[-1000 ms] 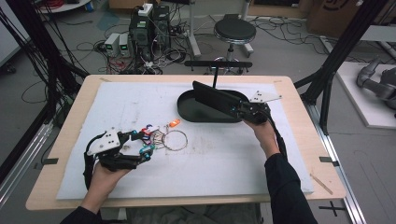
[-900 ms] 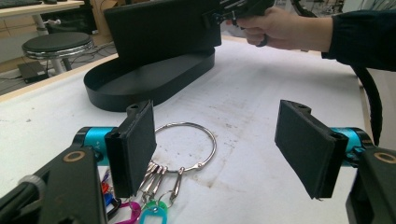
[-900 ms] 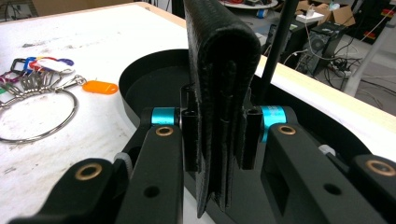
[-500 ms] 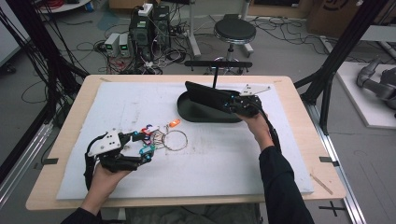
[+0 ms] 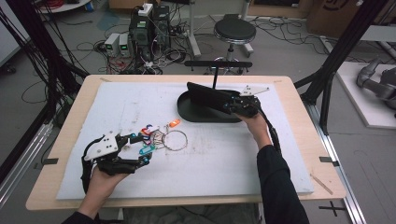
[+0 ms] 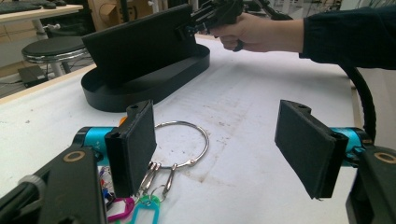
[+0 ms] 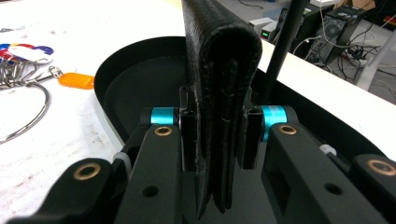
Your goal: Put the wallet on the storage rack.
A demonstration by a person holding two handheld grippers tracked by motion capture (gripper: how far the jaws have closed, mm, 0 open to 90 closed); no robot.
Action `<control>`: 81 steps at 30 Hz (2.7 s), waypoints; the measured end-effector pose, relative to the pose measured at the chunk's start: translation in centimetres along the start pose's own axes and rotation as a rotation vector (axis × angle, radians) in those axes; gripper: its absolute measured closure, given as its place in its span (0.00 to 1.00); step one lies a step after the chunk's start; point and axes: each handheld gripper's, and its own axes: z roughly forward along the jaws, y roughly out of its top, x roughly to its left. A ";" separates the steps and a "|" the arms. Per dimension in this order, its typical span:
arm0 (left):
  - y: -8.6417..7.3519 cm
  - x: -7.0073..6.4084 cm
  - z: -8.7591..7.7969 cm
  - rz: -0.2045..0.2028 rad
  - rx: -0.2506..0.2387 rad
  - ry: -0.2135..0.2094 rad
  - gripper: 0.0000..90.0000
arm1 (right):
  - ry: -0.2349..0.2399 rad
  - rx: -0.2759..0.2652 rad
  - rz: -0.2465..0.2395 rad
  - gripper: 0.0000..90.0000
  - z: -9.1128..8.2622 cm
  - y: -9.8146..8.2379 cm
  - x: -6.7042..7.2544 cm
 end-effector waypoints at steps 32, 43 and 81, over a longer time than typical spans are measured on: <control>-0.2 -0.2 0.1 0.016 0.021 -0.007 0.32 | -0.156 0.110 0.020 0.62 -1.0 -1.0 -0.7; -0.2 0.2 0.4 0.013 0.025 -0.001 0.32 | -0.192 0.029 0.059 0.46 -4.6 -0.3 -0.8; -0.8 2.9 0.8 -0.002 0.046 0.108 0.30 | -0.193 -0.110 0.130 0.28 -16.0 -5.9 5.3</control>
